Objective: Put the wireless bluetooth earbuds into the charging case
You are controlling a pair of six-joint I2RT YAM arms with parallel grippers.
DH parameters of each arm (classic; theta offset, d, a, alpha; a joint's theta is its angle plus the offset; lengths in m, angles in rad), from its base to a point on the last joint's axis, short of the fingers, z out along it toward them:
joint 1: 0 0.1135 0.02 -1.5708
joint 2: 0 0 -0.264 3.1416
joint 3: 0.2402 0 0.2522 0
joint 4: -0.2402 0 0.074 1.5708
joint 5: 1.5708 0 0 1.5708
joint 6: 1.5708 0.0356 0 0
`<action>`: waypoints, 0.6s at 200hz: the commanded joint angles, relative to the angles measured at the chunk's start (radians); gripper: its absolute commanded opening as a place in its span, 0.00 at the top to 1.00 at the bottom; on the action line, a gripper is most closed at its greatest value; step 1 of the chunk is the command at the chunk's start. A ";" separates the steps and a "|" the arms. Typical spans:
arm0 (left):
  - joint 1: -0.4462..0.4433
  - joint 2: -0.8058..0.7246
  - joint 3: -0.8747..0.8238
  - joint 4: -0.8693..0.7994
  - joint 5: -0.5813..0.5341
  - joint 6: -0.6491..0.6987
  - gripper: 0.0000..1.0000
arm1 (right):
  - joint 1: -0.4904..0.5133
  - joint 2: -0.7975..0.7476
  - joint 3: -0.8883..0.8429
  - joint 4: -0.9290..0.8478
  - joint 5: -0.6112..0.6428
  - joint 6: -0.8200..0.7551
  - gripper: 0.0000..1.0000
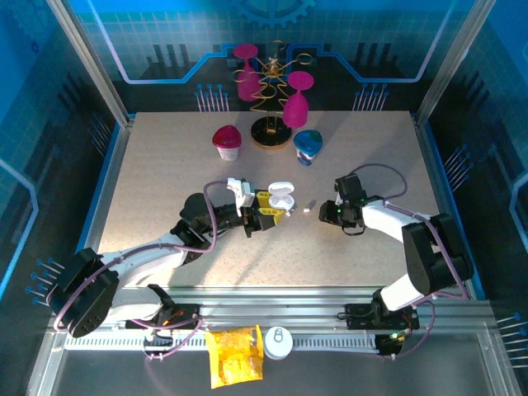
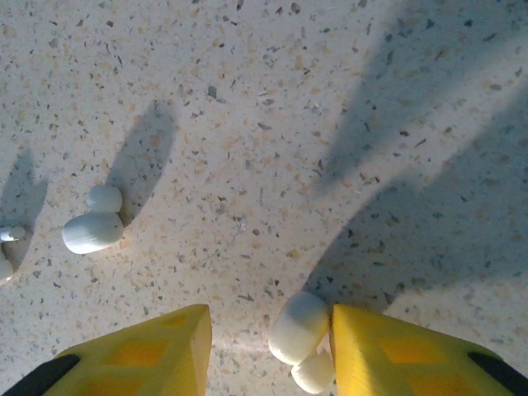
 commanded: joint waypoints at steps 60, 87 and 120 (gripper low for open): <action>0.010 -0.031 -0.007 0.000 -0.004 0.029 0.74 | 0.065 -0.054 0.075 -0.157 0.238 -0.071 0.51; 0.009 -0.036 -0.013 -0.005 -0.009 0.038 0.74 | 0.102 -0.054 0.104 -0.204 0.295 -0.062 0.51; 0.010 -0.044 -0.018 -0.016 -0.008 0.044 0.74 | 0.144 -0.002 0.170 -0.266 0.349 -0.077 0.56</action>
